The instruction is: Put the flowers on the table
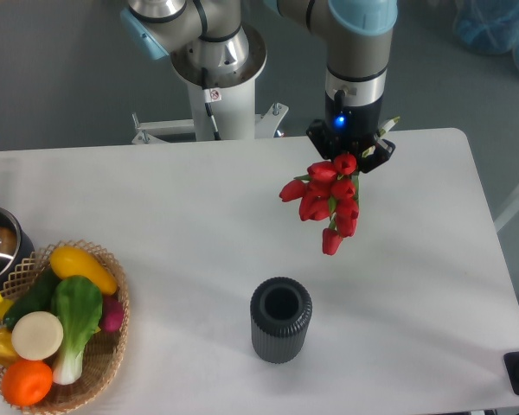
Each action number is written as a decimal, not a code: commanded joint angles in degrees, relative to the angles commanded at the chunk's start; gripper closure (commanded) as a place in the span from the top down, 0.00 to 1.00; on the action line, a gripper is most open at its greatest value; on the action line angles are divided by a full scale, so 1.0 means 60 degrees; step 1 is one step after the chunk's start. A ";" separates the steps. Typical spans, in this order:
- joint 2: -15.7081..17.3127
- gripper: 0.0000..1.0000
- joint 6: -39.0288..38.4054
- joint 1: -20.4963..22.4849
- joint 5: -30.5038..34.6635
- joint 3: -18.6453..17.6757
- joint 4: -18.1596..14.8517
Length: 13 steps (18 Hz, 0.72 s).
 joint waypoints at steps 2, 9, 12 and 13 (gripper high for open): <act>0.0000 0.11 -0.0029 -0.0015 0.0058 -0.0102 0.0029; -0.0190 0.12 -0.0249 -0.0175 0.0146 -0.0307 0.0058; -0.0351 0.12 -0.0249 -0.0220 0.0146 -0.0586 0.0059; -0.0439 0.12 -0.0235 -0.0234 0.0132 -0.0688 0.0059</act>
